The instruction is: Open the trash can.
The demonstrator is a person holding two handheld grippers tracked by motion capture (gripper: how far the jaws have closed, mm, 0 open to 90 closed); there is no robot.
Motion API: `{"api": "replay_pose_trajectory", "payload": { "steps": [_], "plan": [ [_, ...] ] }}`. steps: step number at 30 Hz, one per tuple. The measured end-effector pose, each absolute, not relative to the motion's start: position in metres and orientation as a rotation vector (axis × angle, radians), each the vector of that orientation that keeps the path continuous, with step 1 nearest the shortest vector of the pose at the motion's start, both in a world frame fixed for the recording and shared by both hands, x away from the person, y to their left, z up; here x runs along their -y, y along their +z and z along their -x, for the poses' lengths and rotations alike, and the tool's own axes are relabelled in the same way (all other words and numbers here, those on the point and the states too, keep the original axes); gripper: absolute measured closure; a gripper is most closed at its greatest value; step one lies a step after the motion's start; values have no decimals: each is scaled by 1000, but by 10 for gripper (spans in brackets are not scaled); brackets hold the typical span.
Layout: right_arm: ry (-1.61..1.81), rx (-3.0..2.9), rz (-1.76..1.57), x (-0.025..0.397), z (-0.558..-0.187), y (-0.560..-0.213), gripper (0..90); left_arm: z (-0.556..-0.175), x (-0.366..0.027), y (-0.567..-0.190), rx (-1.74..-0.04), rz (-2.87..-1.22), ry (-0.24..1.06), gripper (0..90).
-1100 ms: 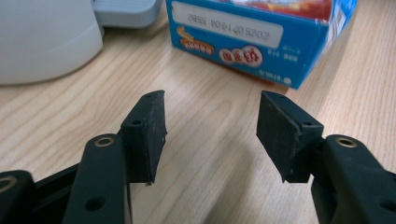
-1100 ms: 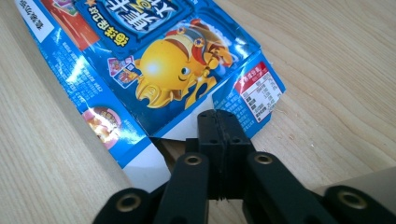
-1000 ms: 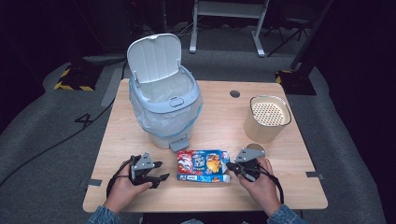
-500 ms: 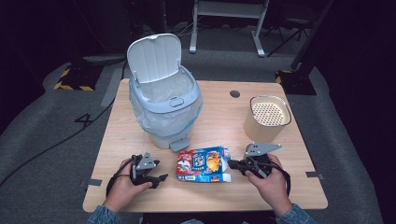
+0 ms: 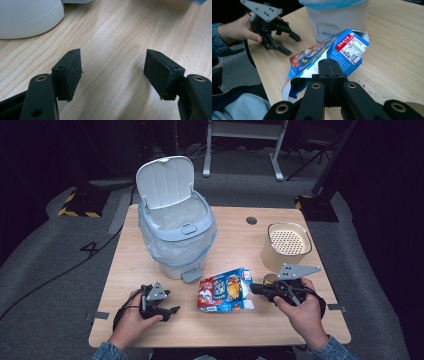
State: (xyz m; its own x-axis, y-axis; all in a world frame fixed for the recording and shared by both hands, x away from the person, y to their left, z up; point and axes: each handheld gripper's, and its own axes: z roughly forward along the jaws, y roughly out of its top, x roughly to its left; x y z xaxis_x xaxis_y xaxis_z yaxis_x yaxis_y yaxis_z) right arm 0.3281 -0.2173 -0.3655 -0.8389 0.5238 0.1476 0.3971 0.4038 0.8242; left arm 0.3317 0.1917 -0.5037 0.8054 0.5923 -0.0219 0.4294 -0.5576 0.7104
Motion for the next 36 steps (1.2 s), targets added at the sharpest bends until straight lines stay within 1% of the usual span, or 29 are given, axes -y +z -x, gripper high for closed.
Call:
{"api": "replay_pose_trajectory", "payload": {
  "steps": [2, 9, 11, 13, 20, 36],
  "plan": [
    [1454, -2506, -829, 220, -329, -355, 900, -332, -192, -504, -749, -2248, 283, 311],
    [1497, -2480, -816, 222, -330, -335, 900, -333, -191, -504, -746, -2251, 280, 301],
    [1519, -2467, -811, 222, -331, -324, 900, -333, -191, -504, -747, -2252, 277, 291],
    [1524, -2464, -810, 222, -331, -321, 900, -334, -191, -504, -747, -2252, 277, 288],
    [1563, -2440, -779, 225, -331, -291, 900, -335, -190, -504, -747, -2253, 279, 276],
    [1586, -2408, -717, 232, -328, -248, 900, -334, -190, -504, -747, -2256, 286, 276]
  ]
}}
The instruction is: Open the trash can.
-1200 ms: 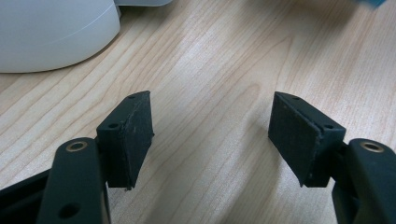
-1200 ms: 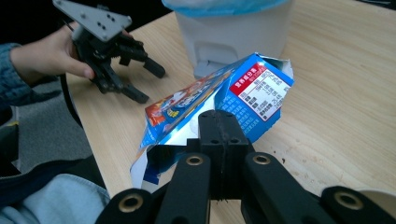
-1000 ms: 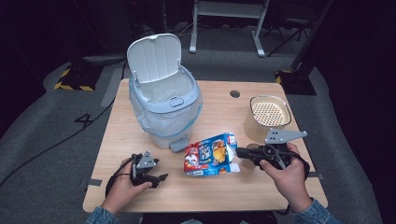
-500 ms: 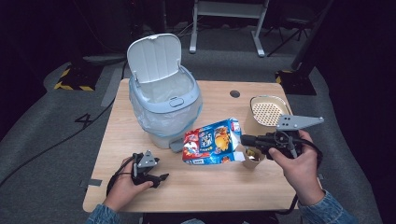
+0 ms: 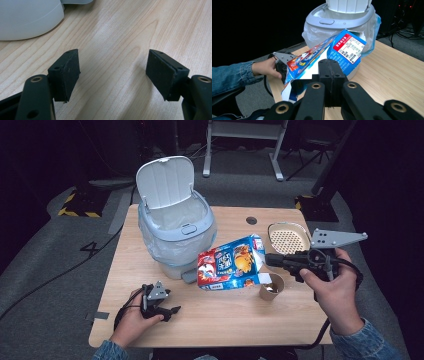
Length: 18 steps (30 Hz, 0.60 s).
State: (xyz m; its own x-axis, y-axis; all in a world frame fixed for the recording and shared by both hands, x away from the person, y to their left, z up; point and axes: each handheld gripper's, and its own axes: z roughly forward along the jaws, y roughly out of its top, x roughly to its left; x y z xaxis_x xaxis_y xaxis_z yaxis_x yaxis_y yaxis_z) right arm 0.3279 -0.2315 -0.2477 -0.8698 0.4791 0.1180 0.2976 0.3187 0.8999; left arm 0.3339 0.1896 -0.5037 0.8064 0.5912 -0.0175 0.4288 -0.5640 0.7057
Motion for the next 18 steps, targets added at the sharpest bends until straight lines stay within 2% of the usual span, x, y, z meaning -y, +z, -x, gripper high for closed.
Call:
{"api": "replay_pose_trajectory", "payload": {
  "steps": [18],
  "plan": [
    [1676, -2354, -673, 240, -337, -210, 900, -334, -190, -504, -744, -2257, 290, 276]
  ]
}}
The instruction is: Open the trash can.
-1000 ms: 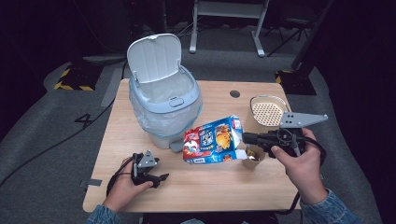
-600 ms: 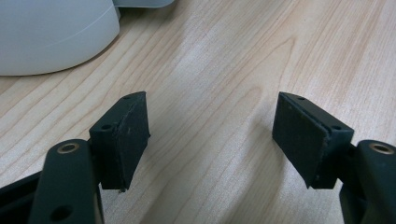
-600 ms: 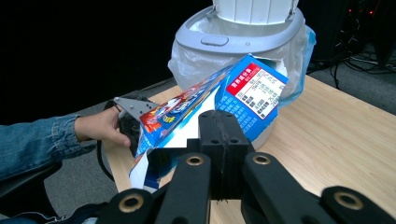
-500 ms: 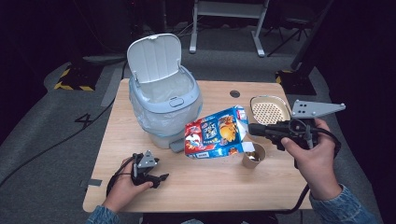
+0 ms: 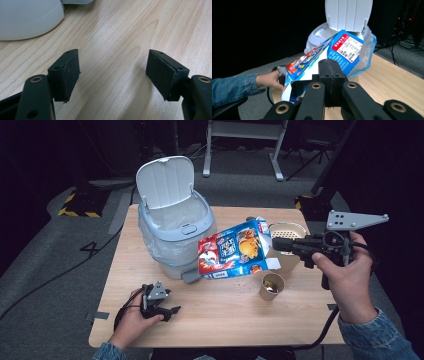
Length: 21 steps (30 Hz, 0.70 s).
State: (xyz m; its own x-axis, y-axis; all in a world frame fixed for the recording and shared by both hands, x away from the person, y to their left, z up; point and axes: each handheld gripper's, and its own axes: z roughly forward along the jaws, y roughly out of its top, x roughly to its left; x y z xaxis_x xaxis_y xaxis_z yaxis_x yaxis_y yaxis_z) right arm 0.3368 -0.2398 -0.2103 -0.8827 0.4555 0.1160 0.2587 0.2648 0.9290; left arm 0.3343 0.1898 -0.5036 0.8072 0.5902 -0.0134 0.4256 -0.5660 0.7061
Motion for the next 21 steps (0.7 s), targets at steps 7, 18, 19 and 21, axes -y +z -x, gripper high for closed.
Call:
{"api": "replay_pose_trajectory", "payload": {
  "steps": [7, 18, 19, 21],
  "plan": [
    [1711, -2303, -680, 231, -348, -196, 900, -335, -189, -504, -749, -2254, 283, 272],
    [1768, -2204, -758, 197, -385, -192, 900, -336, -188, -504, -746, -2254, 288, 263],
    [1771, -2193, -774, 193, -390, -194, 900, -336, -188, -504, -746, -2255, 288, 262],
    [1767, -2175, -794, 187, -398, -196, 900, -336, -188, -504, -746, -2255, 288, 262]
  ]
}}
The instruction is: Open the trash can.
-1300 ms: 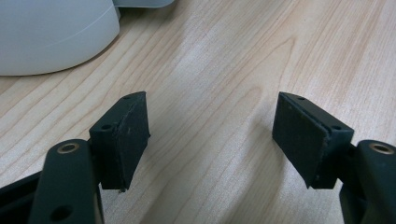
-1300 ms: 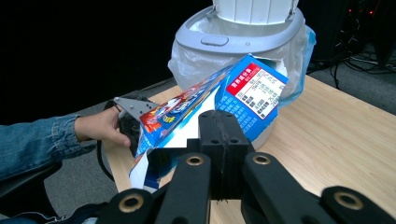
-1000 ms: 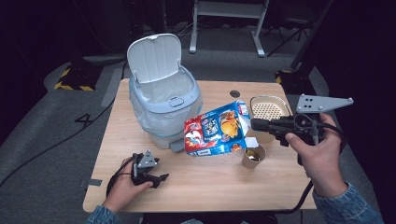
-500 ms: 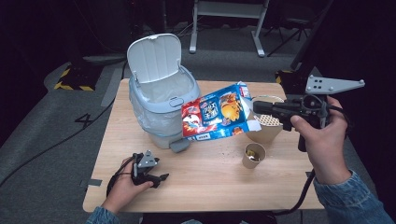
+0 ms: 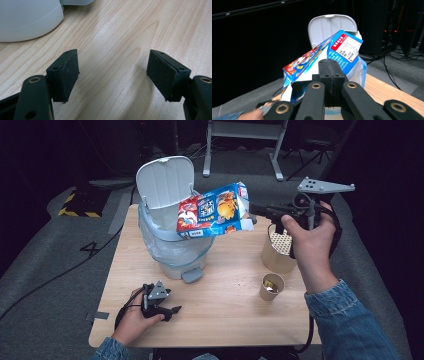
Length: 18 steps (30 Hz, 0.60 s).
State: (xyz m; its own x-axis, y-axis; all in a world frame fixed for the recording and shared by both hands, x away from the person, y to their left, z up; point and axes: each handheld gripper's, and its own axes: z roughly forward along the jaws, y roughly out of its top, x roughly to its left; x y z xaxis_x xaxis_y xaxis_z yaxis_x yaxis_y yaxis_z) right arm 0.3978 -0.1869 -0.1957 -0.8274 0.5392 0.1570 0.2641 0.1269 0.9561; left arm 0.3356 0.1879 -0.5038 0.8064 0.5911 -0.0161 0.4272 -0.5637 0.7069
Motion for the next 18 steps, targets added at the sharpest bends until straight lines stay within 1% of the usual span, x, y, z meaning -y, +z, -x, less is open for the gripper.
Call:
{"api": "replay_pose_trajectory", "payload": {
  "steps": [1, 7, 18],
  "plan": [
    [1755, -2161, -816, 181, -405, -198, 900, -336, -188, -504, -745, -2256, 288, 262],
    [1673, -2158, -876, 168, -415, -205, 900, -335, -188, -504, -744, -2256, 285, 263],
    [1546, -2193, -974, 147, -418, -217, 900, -335, -188, -504, -742, -2258, 286, 263]
  ]
}}
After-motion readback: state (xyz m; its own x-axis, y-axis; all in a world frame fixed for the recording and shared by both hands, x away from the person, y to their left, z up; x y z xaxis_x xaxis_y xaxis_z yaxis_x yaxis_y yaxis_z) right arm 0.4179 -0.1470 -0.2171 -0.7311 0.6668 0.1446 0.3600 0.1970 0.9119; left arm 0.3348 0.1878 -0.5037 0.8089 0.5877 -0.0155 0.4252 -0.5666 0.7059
